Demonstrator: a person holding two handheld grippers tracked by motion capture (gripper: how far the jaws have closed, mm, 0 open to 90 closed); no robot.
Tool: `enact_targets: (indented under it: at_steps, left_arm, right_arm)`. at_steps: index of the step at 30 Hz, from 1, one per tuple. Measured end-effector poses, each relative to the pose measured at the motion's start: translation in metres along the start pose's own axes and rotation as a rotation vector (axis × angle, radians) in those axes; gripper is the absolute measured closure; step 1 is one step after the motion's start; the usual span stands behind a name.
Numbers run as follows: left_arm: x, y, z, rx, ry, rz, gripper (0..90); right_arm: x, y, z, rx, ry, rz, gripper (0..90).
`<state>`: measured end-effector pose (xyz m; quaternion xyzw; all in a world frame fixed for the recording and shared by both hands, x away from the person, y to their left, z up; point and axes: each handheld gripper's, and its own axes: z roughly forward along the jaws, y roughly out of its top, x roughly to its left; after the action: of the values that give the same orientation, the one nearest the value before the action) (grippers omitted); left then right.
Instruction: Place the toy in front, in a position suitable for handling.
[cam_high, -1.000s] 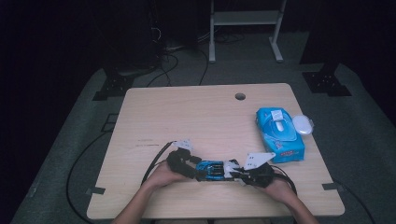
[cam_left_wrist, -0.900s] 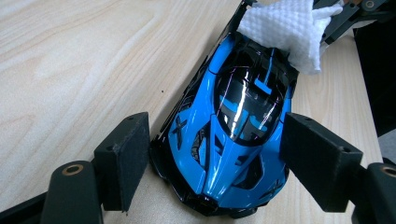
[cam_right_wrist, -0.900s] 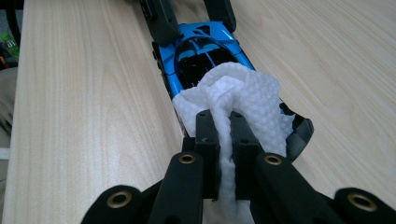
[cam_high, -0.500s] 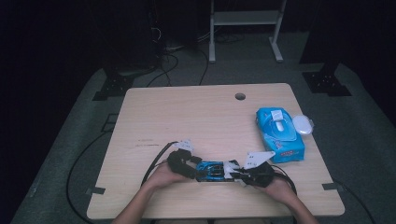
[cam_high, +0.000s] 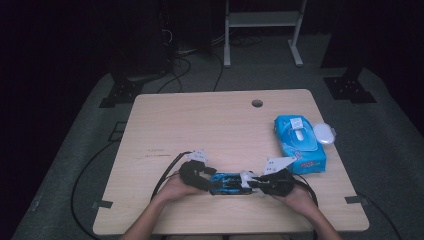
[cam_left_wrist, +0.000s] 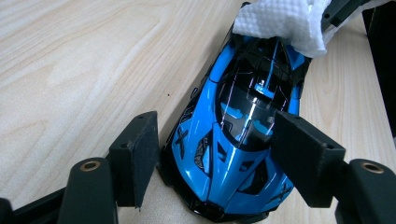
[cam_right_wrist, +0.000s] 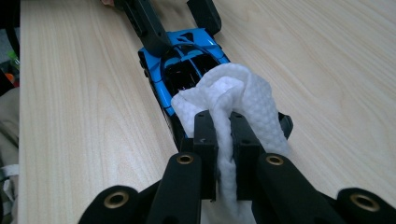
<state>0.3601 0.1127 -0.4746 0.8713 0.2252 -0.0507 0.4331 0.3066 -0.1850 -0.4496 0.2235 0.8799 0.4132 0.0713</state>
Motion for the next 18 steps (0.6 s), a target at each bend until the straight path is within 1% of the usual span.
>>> enact_targets:
  at_steps: [2, 3, 6, 8, 11, 14, 16, 17, 18]
  left_arm:
    - [0.0002, 0.0002, -0.0002, 0.004, 0.0, -0.006, 31.2]
    - [0.0006, 0.0004, -0.0004, 0.007, -0.009, -0.012, 28.9]
    - [0.0017, -0.0002, -0.003, 0.02, -0.016, -0.029, 25.7]
    - [0.0027, -0.001, -0.0044, 0.026, -0.024, -0.041, 24.5]
    - [0.0044, -0.002, -0.0049, 0.03, -0.032, -0.046, 24.1]
    - [0.0044, -0.0021, -0.0028, 0.025, -0.039, -0.056, 23.0]
    - [0.004, -0.002, -0.002, 0.023, -0.038, -0.054, 22.4]
    - [0.0039, -0.0017, -0.0019, 0.026, -0.037, -0.051, 22.4]
    - [0.004, -0.0016, -0.0019, 0.028, -0.037, -0.051, 22.3]
  right_arm:
    - [-0.0009, 0.0006, 0.0011, 0.002, -0.003, 0.006, 83.2]
    - [-0.0015, 0.0014, 0.002, 0.006, -0.007, 0.008, 83.2]
    - [-0.0029, 0.0049, 0.0033, -0.006, -0.011, 0.014, 83.2]
    - [-0.0029, 0.0053, 0.0042, -0.002, 0.005, 0.013, 83.0]
    - [-0.002, 0.0035, 0.0047, 0.003, 0.048, 0.027, 82.7]
    - [-0.0013, 0.0044, 0.0052, -0.003, 0.062, 0.039, 82.6]
    - [-0.0016, 0.006, 0.0064, -0.005, 0.077, 0.048, 82.6]
    - [-0.0013, 0.0065, 0.0077, 0.001, 0.084, 0.051, 82.6]
    - [-0.001, 0.0069, 0.0099, 0.018, 0.092, 0.051, 82.5]
